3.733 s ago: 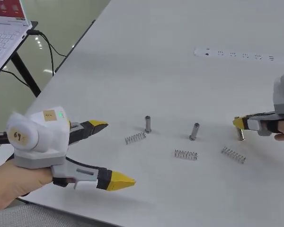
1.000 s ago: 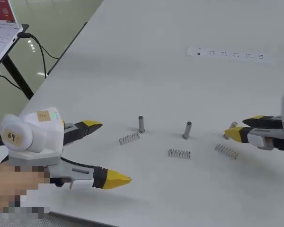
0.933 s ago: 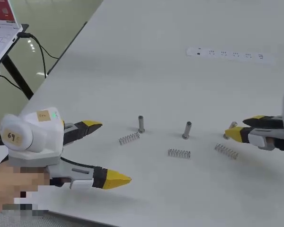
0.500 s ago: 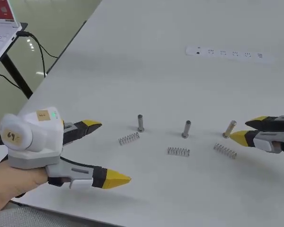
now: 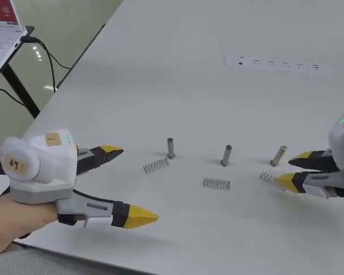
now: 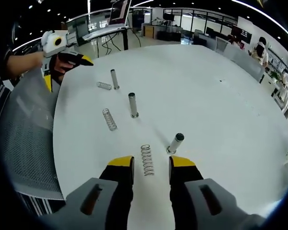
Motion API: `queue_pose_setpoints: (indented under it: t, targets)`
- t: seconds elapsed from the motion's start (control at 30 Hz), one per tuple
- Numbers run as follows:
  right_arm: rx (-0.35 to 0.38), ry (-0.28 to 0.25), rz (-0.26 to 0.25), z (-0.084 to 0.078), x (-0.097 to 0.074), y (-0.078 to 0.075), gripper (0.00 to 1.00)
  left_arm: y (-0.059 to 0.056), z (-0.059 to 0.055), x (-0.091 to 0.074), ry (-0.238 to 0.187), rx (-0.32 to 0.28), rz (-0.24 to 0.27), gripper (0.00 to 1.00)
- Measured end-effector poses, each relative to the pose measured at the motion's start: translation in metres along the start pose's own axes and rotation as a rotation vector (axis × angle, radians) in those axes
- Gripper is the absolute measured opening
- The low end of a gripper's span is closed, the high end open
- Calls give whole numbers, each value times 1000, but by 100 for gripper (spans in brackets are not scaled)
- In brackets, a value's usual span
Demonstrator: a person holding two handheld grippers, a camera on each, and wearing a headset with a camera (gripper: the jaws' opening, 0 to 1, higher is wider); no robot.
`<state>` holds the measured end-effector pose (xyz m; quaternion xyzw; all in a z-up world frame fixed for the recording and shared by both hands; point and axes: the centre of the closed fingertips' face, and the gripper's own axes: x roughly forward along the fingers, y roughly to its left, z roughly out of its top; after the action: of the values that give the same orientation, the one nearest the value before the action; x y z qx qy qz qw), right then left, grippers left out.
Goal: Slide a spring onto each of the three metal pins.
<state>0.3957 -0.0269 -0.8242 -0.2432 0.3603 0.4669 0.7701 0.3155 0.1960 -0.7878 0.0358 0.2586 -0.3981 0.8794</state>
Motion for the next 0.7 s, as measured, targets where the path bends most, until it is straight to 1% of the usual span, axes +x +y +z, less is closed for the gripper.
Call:
queue_pose_setpoints:
  t: [0.1, 0.13, 0.23, 0.33, 0.5, 0.7]
  targets:
    - [-40, 18, 14, -1, 2, 3, 26, 0, 0, 0, 0, 1, -1, 94]
    - [-45, 22, 14, -1, 3, 3, 25, 0, 0, 0, -1, 1, -2, 94]
    - [-79, 33, 34, -2, 5, 6, 21, -1, 0, 0, -1, 0, -2, 94]
    - [-111, 55, 49, -5, 8, 9, 22, -1, 0, 0, -2, -1, -3, 94]
    - [-129, 99, 66, -13, 14, 8, 20, -2, 1, 0, -2, 2, -6, 94]
    - [-144, 133, 85, -20, 18, 9, 17, -4, 1, 0, 3, 5, -11, 94]
